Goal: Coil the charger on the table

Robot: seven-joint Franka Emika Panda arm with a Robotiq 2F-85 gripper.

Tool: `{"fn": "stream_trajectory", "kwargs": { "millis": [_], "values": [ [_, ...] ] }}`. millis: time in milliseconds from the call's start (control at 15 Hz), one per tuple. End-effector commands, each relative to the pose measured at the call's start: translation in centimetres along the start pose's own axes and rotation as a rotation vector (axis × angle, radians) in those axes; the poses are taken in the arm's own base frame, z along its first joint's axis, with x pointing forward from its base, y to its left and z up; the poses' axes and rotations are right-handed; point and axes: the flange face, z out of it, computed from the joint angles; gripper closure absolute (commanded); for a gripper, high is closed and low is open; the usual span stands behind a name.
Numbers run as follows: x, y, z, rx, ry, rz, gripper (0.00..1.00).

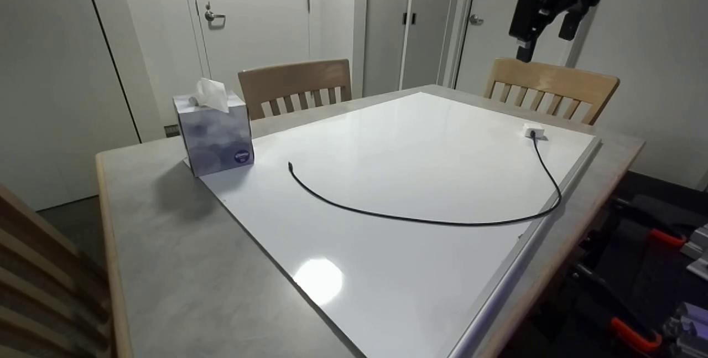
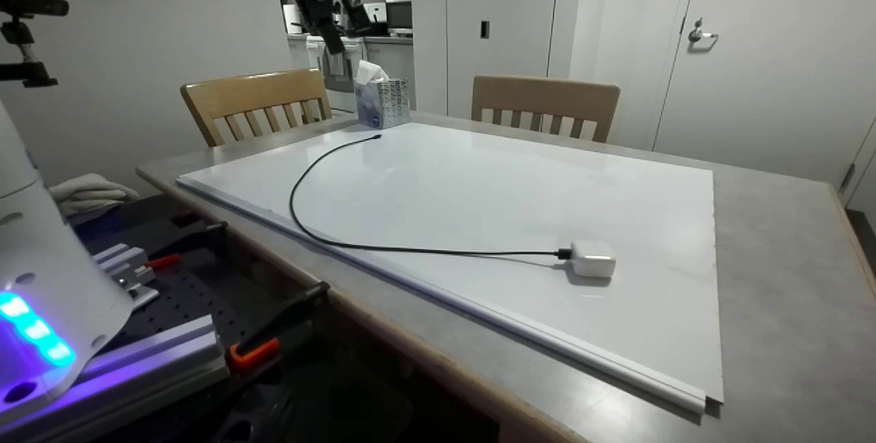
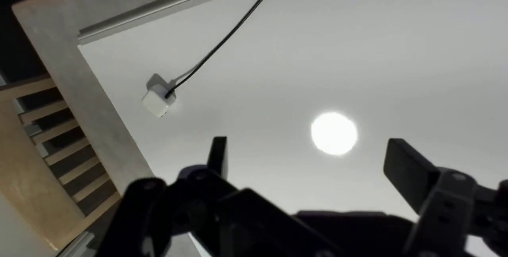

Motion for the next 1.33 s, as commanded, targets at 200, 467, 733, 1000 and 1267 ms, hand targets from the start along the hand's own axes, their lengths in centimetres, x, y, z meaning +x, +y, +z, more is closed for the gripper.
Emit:
{"fn": "stream_trajectory", "kwargs": {
  "millis": [200, 467, 733, 1000, 1267],
  "values": [
    [2.1, 3.4, 0.9, 0.002, 0.09, 0.087, 0.0],
    [2.4, 3.6, 0.8, 0.006, 0.1, 0.092, 0.0],
    [1.9, 4.5, 1.9, -0.06, 0.04, 0.181, 0.0],
    [2.2, 7.4, 3.5, -0.058, 0.015, 0.387, 0.0],
    [3.3, 10.0, 4.2, -0.004, 0.091, 0.459, 0.0]
  ]
}}
